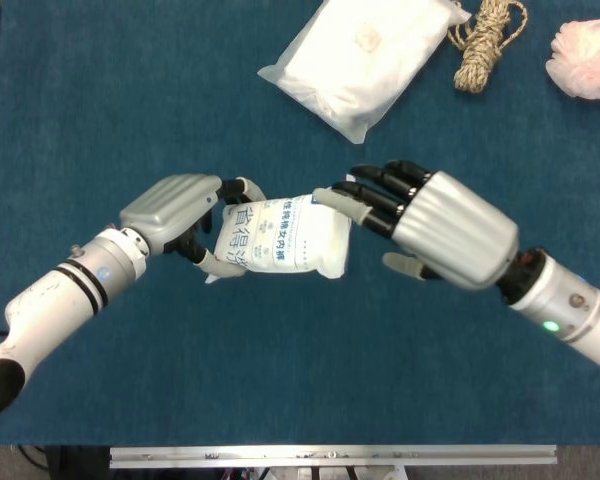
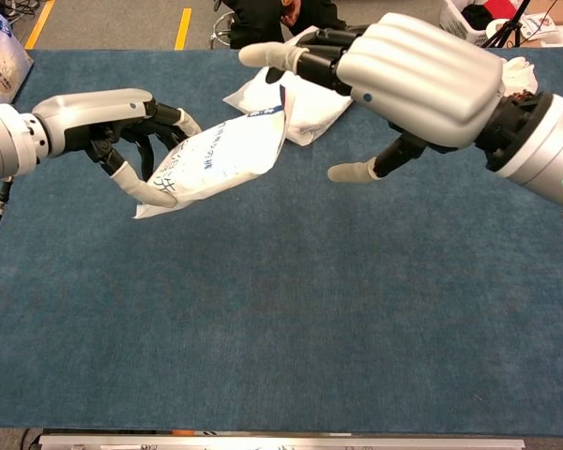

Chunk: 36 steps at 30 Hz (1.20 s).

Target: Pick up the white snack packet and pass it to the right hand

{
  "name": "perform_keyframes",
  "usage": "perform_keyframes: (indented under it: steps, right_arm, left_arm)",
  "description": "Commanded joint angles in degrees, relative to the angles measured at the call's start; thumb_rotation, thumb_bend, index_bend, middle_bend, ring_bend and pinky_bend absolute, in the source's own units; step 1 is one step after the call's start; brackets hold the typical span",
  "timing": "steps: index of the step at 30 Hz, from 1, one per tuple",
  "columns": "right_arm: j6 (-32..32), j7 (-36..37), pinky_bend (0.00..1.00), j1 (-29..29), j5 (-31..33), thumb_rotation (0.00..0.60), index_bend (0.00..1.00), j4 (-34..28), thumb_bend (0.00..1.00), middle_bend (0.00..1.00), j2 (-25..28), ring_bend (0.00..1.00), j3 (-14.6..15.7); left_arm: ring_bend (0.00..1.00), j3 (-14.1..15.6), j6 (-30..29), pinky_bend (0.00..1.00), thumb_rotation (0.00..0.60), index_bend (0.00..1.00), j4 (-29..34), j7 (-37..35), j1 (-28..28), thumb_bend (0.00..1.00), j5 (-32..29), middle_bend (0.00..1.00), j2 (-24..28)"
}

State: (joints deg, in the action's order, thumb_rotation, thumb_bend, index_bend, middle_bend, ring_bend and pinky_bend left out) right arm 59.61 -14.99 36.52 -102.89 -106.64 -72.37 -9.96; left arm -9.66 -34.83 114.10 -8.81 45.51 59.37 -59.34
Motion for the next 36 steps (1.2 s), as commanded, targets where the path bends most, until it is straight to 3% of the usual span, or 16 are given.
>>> perform_keyframes:
  steps: [1, 9, 12, 21, 25, 32, 36]
  right_arm:
    - [-1.3, -1.3, 0.32, 1.4, 1.2, 0.600, 0.02, -0.2, 0.12, 0.23, -1.2, 0.19, -0.7]
    - [-4.2, -4.1, 0.33, 4.3, 4.1, 0.600, 0.02, 0.4, 0.13, 0.23, -4.0, 0.19, -0.9]
    - [-4.6, -4.7, 0.34, 5.2, 4.8, 0.600, 0.06, 1.3, 0.14, 0.26, -5.3, 0.20, -0.8]
    - [-1.6, -1.8, 0.46, 8.0, 3.6, 0.600, 0.27, 6.9, 0.35, 0.42, -11.1, 0.39, -1.4]
    - [1.9, 0.7, 0.55, 8.3, 1.0, 0.600, 0.35, 10.0, 0.45, 0.53, -13.1, 0.52, -0.7]
    - [7.4, 6.6, 0.62, 8.4, -0.6, 0.600, 0.38, 15.2, 0.48, 0.63, -15.3, 0.63, -0.1]
    - [8.1, 6.4, 0.66, 8.4, 0.0, 0.600, 0.56, 16.4, 0.48, 0.69, -15.7, 0.68, -0.2]
  left_arm:
    - [0.50, -0.6, 1.2, 0.49, 0.600, 0.61, 0.4, -1.5, 0.6, 0.25, -0.6, 0.62, 0.5]
    - [0.50, -1.9, 3.9, 0.50, 0.600, 0.61, 0.6, -5.6, 1.3, 0.25, 0.1, 0.62, 1.4]
    - [0.50, -2.2, 5.0, 0.49, 0.600, 0.61, 0.5, -7.0, 1.4, 0.25, 0.4, 0.62, 1.7]
    - [0.50, -3.2, 8.1, 0.49, 0.600, 0.60, 0.1, -11.5, 1.4, 0.25, 2.2, 0.62, 2.3]
    - [0.47, -4.4, 10.2, 0.49, 0.600, 0.54, 0.0, -15.5, 0.9, 0.25, 2.9, 0.59, 3.0]
    - [0.33, -8.0, 20.1, 0.48, 0.600, 0.36, -0.6, -24.7, 0.0, 0.25, 4.6, 0.42, 5.4]
    - [0.32, -9.8, 21.6, 0.47, 0.600, 0.32, -1.8, -26.8, -1.7, 0.25, 6.3, 0.40, 5.9]
